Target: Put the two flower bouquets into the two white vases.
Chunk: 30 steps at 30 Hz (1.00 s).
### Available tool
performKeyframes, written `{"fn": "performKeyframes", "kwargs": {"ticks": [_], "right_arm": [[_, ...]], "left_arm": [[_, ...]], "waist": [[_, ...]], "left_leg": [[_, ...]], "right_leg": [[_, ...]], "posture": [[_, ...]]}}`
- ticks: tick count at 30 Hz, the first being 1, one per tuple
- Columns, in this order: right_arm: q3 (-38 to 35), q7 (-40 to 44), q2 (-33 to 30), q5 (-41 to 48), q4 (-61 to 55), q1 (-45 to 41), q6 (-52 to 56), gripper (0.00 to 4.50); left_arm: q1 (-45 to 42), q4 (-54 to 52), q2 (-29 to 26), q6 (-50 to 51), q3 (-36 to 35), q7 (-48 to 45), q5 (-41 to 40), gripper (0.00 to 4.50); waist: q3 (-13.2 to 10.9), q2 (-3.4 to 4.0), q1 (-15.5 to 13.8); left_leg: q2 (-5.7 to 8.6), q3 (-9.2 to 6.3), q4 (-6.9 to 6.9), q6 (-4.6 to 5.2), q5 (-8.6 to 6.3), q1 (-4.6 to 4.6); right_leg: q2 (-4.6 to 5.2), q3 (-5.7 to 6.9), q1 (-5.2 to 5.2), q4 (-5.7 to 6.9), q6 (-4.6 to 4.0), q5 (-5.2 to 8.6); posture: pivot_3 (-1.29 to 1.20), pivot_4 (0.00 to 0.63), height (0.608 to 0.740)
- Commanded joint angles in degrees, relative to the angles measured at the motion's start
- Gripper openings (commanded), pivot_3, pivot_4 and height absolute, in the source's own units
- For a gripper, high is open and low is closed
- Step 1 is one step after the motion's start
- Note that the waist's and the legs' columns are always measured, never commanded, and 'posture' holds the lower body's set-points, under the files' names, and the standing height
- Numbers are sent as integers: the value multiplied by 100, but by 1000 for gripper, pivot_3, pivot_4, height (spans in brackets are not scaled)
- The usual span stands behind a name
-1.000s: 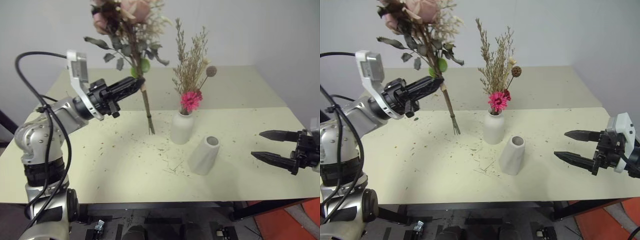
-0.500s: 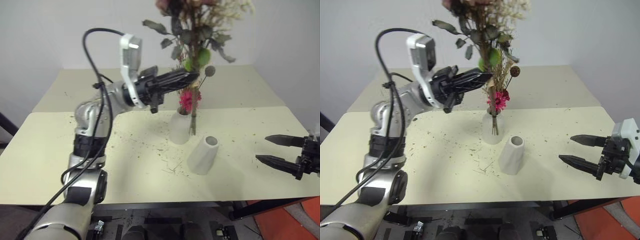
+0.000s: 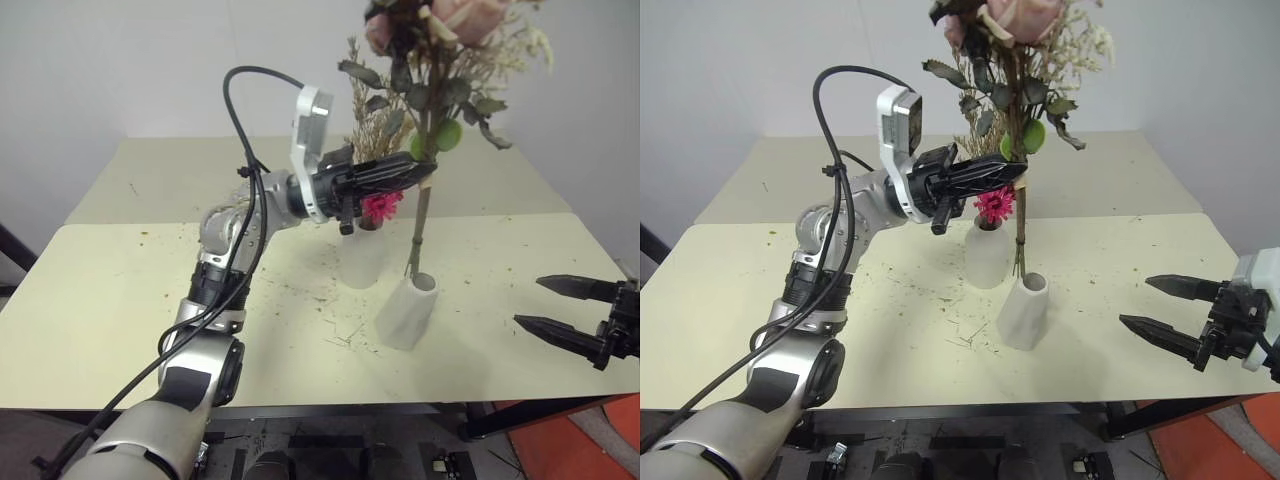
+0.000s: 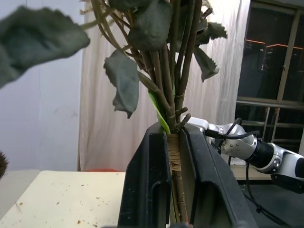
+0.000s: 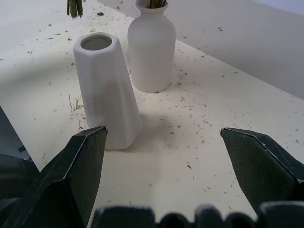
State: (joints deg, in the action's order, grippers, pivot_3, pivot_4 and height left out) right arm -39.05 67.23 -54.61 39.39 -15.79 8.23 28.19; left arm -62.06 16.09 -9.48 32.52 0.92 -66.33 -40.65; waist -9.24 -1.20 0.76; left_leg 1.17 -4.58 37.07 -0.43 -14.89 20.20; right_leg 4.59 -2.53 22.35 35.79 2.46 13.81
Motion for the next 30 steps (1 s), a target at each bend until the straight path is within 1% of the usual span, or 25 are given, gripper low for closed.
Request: {"fn": "performKeyframes", "kwargs": {"ticks": [1,8,16,30], "right_arm": [[-264,-90,35,127,-186,59,26,4500],[-287,-182,80,174,-265,129,8,4500],[-271,-211,119,187,-300,139,-3,4500],[-240,-207,114,188,-276,117,-23,4500]], "left_arm": [[-188,35,107,-183,31,-99,92,106],[-172,128,237,-293,102,-155,290,106],[-66,155,437,-501,149,-7,544,106],[205,67,371,-607,362,-118,894,106]], "waist": [[0,0,3],[0,0,5],[-1,-2,3],[-2,-3,0]], "left_leg": [[0,0,0,0,0,0],[0,0,0,2,-1,0],[0,0,-1,3,-2,0],[0,0,0,3,-2,0]], "right_leg": [[0,0,-1,0,1,0],[-1,-2,-1,1,2,1],[-1,-1,-1,-2,3,2],[-1,-1,-2,-1,3,2]], "posture": [[0,150,740],[0,150,740],[0,150,740],[0,150,740]]}}
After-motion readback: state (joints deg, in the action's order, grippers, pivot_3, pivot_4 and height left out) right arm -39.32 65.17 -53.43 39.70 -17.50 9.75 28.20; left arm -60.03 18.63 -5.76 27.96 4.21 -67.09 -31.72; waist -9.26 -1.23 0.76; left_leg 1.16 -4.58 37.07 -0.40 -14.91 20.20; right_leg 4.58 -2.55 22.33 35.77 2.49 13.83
